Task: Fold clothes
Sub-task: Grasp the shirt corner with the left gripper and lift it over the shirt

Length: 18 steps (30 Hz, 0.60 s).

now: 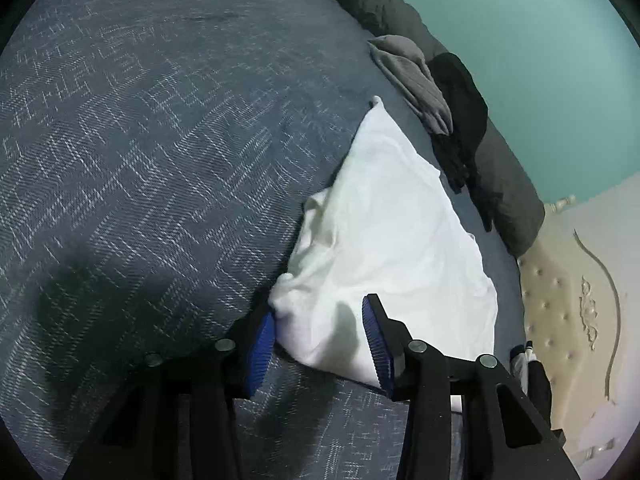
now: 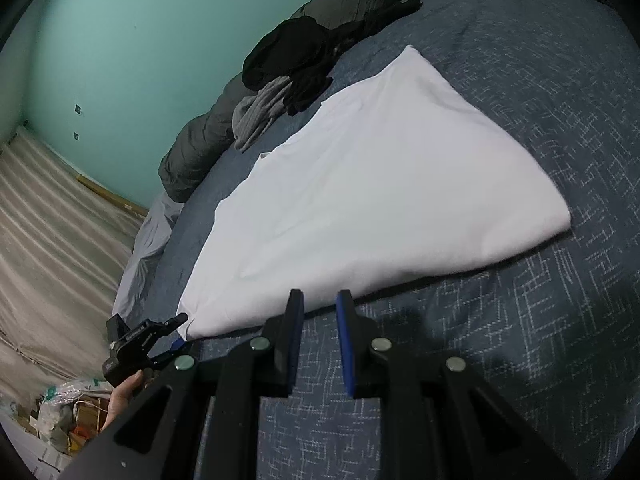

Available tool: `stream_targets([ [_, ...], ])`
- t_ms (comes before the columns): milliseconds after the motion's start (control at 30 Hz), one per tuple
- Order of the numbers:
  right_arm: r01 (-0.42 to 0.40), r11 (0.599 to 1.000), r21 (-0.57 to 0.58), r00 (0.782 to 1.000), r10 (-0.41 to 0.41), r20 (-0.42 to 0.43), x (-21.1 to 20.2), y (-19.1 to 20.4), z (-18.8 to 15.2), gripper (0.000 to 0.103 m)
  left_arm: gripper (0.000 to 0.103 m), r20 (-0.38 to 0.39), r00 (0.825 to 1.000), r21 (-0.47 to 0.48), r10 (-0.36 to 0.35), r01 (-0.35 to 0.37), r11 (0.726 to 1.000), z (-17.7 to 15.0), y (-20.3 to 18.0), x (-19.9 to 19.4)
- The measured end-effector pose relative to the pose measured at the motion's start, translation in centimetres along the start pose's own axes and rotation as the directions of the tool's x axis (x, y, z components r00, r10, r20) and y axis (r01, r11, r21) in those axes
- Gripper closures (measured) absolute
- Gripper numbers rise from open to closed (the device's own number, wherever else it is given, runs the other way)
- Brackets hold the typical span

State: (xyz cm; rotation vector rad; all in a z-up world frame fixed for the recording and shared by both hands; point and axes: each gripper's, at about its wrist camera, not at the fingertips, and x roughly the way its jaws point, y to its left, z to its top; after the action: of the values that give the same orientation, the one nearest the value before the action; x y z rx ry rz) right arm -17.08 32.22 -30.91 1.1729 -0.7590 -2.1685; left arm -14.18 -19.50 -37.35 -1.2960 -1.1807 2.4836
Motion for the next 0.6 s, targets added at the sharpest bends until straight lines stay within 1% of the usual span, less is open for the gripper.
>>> stream_targets([
  [33,-0.001,1.0,0.002,1.0,0.001,0.0,0.0,-0.1,-0.1,0.087,0.068,0.001,1.0,-0.003,-0.003,0.003,1.0,0.0,0.0,0.2],
  [133,-0.002,1.0,0.008,1.0,0.002,0.001,0.0,-0.5,-0.2,0.087,0.072,0.01,1.0,-0.011,-0.009,0.01,1.0,0.1,0.1,0.5],
  [233,0.005,1.0,0.019,1.0,-0.005,0.011,-0.1,-0.9,-0.2,0.087,0.085,0.026,1.0,-0.013,0.007,-0.007,1.0,0.4,0.2,0.7],
  [333,0.01,1.0,0.025,1.0,-0.011,0.021,-0.3,-1.2,-0.1,0.087,0.09,0.031,0.999,-0.012,0.005,-0.005,1.0,0.5,0.1,0.8],
  [433,0.01,0.999,0.031,1.0,-0.011,0.029,-0.5,-1.5,0.0,0.087,0.092,0.049,0.999,0.012,-0.002,0.001,1.0,0.5,-0.7,0.4],
  [600,0.005,0.999,0.045,0.999,-0.007,0.036,-0.6,-1.9,0.0,0.087,0.093,0.07,0.997,0.05,-0.032,0.029,0.998,0.9,-3.0,-0.3],
])
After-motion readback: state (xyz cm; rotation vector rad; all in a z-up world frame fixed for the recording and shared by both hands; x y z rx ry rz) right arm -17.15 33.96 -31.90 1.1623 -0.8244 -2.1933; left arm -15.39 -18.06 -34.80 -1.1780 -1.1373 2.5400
